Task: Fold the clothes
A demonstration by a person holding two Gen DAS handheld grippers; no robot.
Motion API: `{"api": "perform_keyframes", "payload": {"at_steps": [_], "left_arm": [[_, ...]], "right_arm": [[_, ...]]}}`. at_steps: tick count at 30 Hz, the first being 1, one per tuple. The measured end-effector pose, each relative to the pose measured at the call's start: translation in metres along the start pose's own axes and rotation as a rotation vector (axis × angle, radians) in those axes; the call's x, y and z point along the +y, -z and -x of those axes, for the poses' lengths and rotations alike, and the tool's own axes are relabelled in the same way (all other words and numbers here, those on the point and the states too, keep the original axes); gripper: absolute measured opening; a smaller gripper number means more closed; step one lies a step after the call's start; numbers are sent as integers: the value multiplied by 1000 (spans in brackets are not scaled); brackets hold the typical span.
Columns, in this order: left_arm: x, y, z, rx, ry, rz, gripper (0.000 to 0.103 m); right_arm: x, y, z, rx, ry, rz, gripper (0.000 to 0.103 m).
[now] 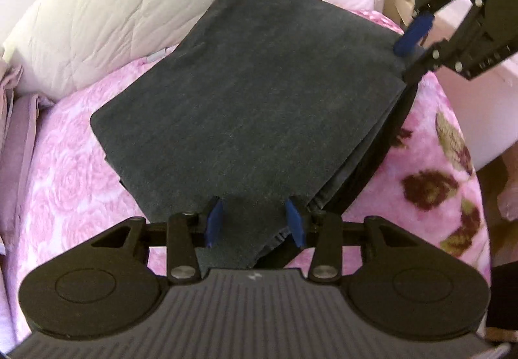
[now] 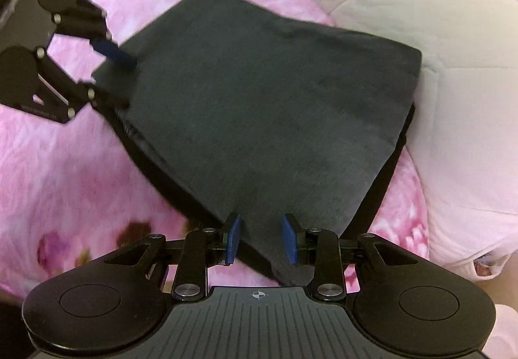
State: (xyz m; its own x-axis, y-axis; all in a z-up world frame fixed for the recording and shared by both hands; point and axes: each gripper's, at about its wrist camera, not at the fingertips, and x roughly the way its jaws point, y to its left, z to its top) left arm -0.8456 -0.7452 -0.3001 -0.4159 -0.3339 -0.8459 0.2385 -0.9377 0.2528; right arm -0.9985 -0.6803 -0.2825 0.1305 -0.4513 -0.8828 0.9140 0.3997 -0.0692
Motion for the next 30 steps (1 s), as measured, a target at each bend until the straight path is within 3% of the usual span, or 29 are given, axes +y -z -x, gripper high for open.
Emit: {"api": "perform_keyframes", "payload": {"at_steps": [2,7,11,15,19,22,27,30], "left_arm": [[-1,3,2,5,9,-20,40],[-4,6,-3,10,39,-98,41],[-5,6,-3,26,53,-100,41],[-6,3,-6,50,58,-100,41],[-9,-5,-14,92,48,-95,44],[-11,-11,-20,122,47,-96,45],[17,-20,5,90,111,45,42],[42,-26,28,44,139,160,41]], "right_arm": [[-6,-11,2,25,-5,-39,32],[-36,-52,31,-95,74,-162,32],[-76,-91,17,-146,153,-190,32],[-124,-122,-15,-186,157,-228,32],[-162,-129,-72,-104,109,-271,32],[-159,-129,-98,-48,93,-164,32],[-161,-128,-90,-38,73,-174,32],[-157,-130,-72,-83,66,-187,32]]}}
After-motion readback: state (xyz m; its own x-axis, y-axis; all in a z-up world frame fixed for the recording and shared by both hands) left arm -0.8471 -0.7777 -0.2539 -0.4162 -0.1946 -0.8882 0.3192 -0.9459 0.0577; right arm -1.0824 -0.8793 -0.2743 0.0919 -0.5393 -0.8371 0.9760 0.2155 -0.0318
